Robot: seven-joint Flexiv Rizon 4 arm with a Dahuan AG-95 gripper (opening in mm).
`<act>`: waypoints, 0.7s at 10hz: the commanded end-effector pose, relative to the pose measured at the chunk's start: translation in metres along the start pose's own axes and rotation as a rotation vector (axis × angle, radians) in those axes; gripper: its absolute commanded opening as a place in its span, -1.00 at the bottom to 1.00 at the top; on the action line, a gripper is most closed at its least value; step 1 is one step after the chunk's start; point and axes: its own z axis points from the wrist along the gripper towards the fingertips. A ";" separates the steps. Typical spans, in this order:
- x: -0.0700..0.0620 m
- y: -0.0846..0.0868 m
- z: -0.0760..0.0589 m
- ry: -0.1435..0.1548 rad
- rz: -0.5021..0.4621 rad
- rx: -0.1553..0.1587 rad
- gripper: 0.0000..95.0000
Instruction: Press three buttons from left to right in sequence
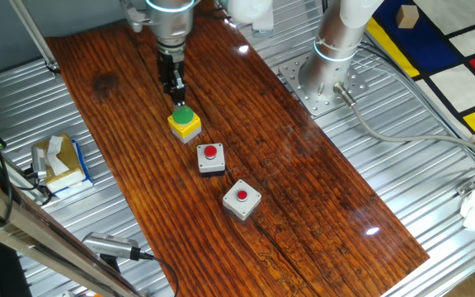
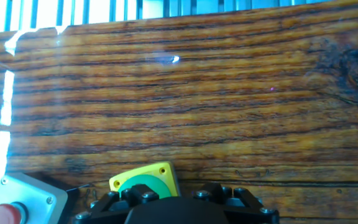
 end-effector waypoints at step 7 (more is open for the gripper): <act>0.002 -0.002 0.011 0.039 -0.055 -0.012 0.20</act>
